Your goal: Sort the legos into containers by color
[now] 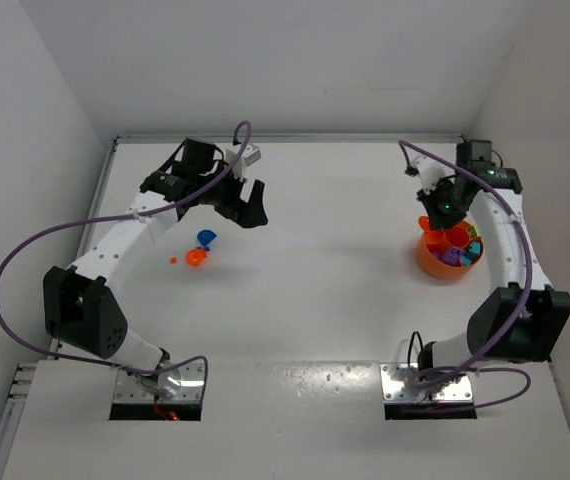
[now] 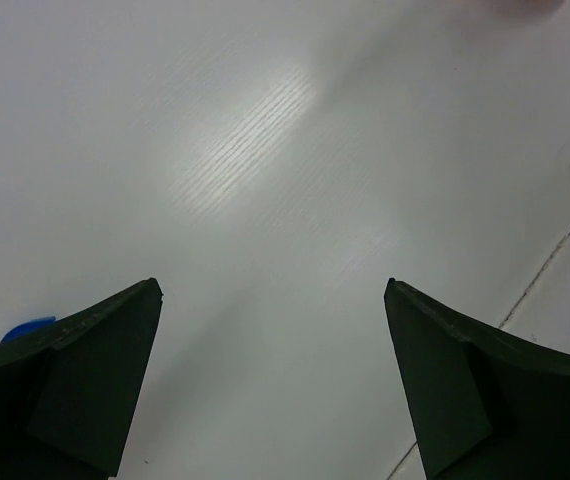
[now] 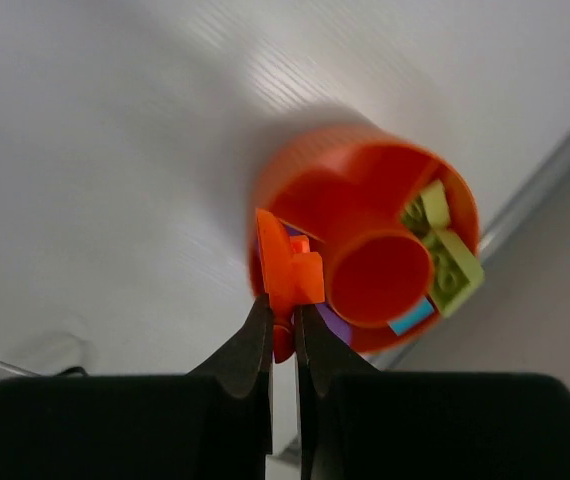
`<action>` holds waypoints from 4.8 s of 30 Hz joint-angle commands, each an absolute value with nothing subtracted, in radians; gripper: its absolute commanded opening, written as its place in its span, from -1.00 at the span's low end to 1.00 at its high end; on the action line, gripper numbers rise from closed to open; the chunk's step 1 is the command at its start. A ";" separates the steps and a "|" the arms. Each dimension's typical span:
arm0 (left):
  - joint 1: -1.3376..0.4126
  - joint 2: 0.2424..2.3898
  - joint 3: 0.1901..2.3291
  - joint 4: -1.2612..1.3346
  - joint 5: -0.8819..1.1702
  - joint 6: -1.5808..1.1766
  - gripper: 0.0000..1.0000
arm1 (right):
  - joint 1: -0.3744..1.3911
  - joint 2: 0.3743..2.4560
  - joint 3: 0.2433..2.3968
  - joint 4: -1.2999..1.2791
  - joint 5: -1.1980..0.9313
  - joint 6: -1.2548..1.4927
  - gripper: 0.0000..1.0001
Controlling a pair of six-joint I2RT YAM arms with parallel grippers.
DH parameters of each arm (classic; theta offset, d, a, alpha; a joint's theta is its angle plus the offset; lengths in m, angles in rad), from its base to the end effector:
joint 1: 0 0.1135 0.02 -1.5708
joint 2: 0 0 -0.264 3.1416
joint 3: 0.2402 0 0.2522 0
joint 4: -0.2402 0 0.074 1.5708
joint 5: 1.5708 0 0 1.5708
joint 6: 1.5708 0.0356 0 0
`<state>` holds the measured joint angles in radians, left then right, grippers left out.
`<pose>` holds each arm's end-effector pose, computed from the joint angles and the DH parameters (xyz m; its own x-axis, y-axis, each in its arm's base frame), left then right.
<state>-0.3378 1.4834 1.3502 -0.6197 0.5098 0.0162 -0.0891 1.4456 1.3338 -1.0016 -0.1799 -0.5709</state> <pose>0.3003 -0.1239 0.3316 -0.6349 0.2380 -0.7350 0.6356 0.7017 -0.3218 0.2847 -0.0190 0.3099 -0.7567 -0.4662 -0.4583 -0.4755 0.8736 -0.1036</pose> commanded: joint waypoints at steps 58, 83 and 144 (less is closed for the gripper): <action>0.296 1.931 1.331 -0.999 0.696 0.561 0.00 | -0.238 1.624 1.588 -1.221 -0.597 -0.517 0.07; 0.201 2.028 1.331 -0.899 0.748 0.508 -0.75 | -0.229 1.615 1.516 -1.230 -0.701 -0.485 -0.03; -0.306 1.456 1.330 -0.491 0.373 -0.292 1.00 | 0.280 1.625 1.458 -0.876 -0.414 -0.217 -1.00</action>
<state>-0.3573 1.5127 1.2919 -0.4824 0.4625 -0.4156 0.3492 1.7676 1.5444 -0.7891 -0.6594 -0.0479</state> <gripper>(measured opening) 0.997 0.151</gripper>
